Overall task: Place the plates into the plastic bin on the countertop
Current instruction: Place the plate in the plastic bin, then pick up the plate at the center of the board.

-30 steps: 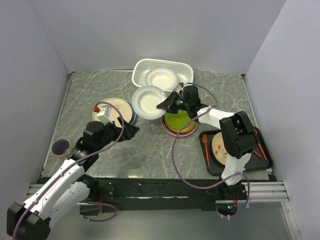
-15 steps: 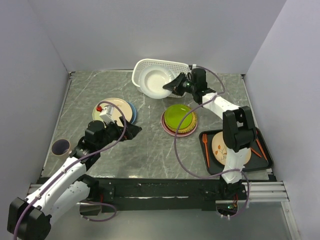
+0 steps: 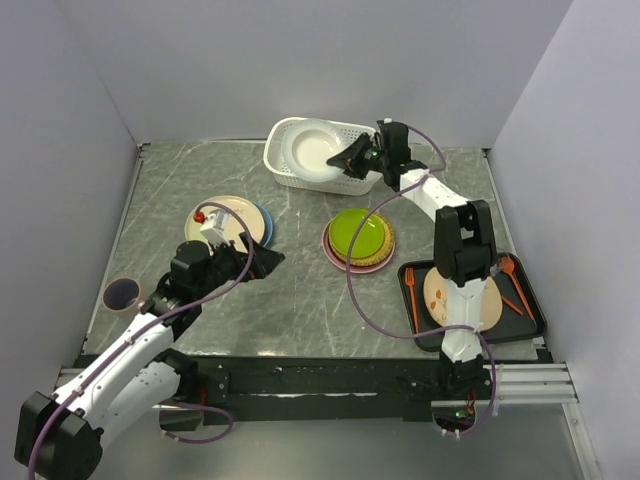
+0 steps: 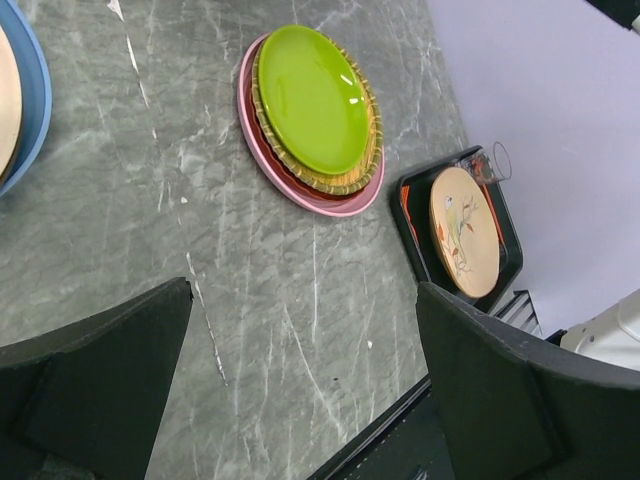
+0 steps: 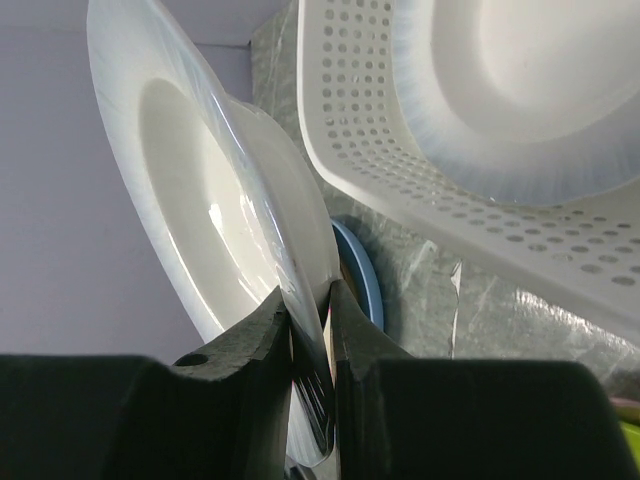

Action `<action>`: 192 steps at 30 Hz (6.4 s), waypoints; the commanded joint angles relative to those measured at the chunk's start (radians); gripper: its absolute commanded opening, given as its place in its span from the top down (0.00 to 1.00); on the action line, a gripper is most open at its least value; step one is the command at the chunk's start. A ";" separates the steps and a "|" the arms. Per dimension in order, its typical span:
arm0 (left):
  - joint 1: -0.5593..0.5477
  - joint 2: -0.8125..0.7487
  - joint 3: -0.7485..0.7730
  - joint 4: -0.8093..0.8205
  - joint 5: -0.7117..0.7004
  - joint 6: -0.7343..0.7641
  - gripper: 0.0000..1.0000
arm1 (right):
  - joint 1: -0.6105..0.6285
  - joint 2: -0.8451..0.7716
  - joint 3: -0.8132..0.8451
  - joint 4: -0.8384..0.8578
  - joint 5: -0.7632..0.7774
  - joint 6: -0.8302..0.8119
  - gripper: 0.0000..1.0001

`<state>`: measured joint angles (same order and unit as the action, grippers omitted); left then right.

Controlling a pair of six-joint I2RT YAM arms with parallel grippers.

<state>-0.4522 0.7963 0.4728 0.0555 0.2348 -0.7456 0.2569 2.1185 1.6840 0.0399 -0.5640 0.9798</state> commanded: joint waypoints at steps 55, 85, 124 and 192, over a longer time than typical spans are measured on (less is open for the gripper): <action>0.001 0.067 -0.095 0.145 0.051 -0.023 0.01 | -0.028 0.359 0.531 -0.175 0.222 -0.076 1.00; 0.001 0.067 -0.095 0.150 0.067 -0.006 0.01 | -0.018 0.374 0.525 -0.212 0.207 -0.127 0.55; 0.001 0.093 0.023 -0.069 -0.137 0.020 0.01 | -0.068 -0.230 -0.035 -0.201 0.240 -0.311 0.33; 0.638 0.362 -0.028 0.099 -0.042 -0.006 0.37 | 0.199 -0.551 -0.768 0.156 0.064 -0.233 0.39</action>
<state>0.1654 1.1034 0.4248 0.0223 0.1280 -0.7361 0.4438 1.5574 0.9264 0.1421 -0.4919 0.7414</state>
